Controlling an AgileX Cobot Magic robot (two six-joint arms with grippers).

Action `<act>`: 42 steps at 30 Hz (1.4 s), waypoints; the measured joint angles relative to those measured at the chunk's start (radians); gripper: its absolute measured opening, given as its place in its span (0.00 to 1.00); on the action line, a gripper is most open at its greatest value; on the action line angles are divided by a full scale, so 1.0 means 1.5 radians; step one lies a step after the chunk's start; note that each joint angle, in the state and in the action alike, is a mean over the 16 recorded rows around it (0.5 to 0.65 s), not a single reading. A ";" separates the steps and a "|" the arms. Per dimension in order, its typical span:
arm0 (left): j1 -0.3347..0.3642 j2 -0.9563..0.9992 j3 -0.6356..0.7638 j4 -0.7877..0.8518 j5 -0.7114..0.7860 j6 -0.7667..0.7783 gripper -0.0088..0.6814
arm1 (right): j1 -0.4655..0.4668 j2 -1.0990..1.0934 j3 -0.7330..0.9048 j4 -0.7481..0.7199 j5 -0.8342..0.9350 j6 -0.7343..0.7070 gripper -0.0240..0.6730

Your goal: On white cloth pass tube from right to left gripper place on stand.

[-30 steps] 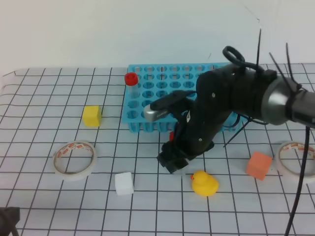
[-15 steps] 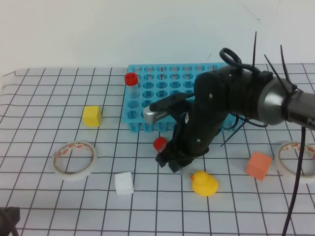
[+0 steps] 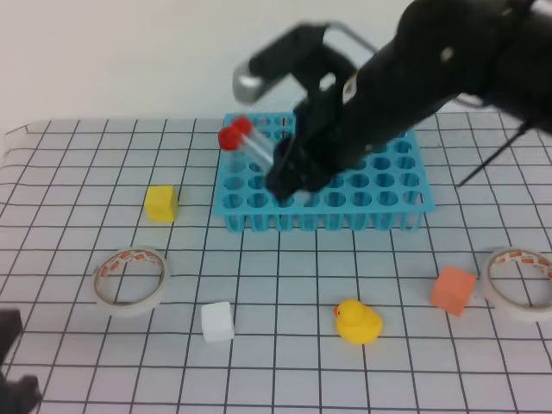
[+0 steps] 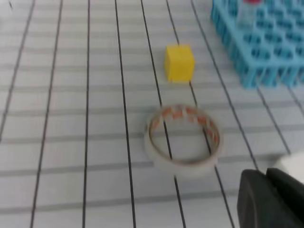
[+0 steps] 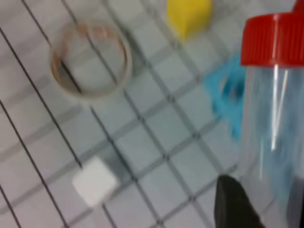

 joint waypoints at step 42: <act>-0.207 0.000 -0.087 -0.041 -0.253 0.052 0.56 | 0.308 -0.115 0.361 0.175 -0.864 -0.165 0.37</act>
